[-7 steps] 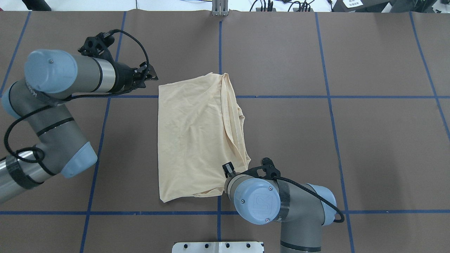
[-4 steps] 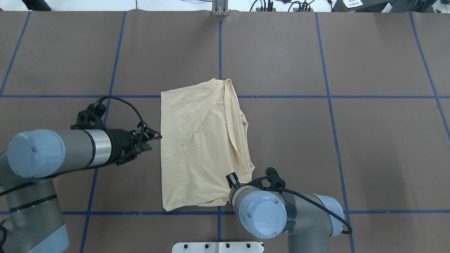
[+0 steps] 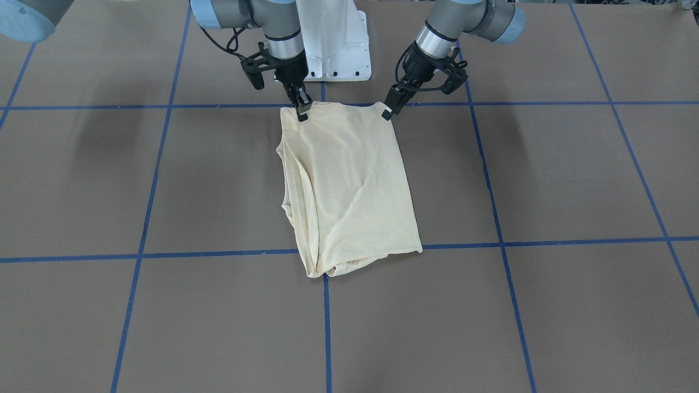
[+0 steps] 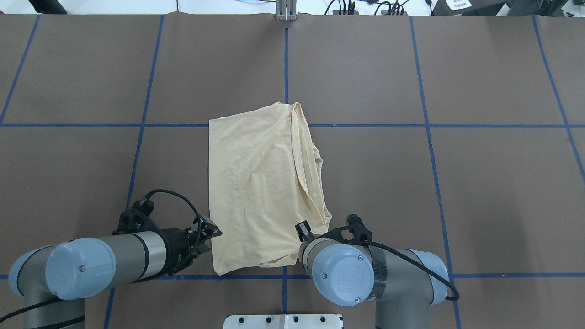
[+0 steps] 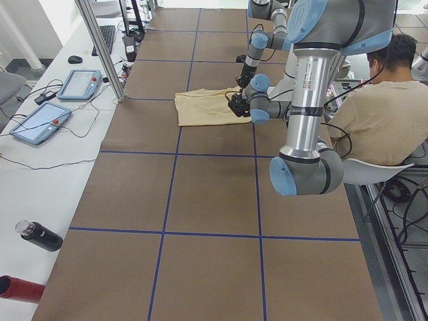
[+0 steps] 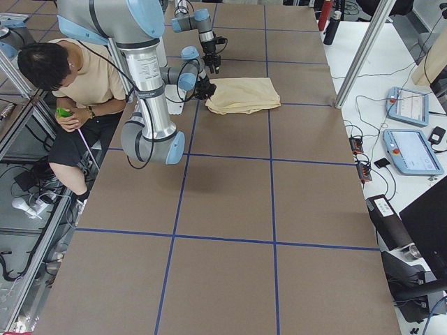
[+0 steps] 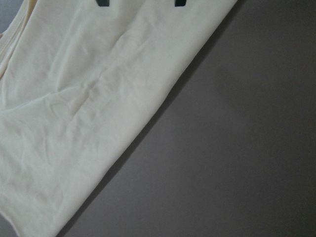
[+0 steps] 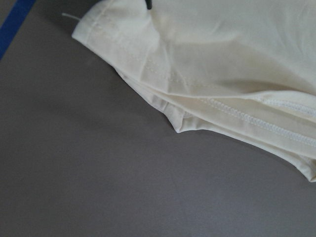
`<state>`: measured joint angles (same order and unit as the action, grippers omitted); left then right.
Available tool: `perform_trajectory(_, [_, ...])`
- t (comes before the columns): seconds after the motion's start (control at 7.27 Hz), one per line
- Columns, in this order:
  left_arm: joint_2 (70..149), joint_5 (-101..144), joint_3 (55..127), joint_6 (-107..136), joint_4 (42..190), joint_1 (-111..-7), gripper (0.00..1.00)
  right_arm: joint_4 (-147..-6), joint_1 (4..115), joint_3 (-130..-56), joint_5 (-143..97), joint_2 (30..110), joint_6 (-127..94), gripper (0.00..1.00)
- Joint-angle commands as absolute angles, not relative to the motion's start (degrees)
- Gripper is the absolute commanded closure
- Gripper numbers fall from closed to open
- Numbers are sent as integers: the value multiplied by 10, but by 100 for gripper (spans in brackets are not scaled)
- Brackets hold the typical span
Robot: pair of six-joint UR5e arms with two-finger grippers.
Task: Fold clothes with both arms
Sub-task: 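Move the left gripper down to the other near corner and grasp it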
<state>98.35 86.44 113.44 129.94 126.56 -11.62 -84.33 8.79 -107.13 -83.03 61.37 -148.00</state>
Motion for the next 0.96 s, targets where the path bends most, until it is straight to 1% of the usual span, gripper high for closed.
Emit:
perform_trajectory(0.0, [984, 859, 1125, 1308, 1266, -82, 45, -843, 89, -1071, -831, 614, -1477, 100])
perform_trajectory(0.55, [986, 858, 1113, 1313, 1266, -64, 46, -843, 89, -1076, -831, 615, -1477, 100])
perform_trajectory(0.69, [989, 858, 1112, 1313, 1266, -64, 53, -845, 89, -1077, -831, 615, -1477, 100])
perform_trajectory(0.83, [988, 855, 1107, 1313, 1266, -64, 61, -843, 90, -1078, -831, 615, -1476, 100])
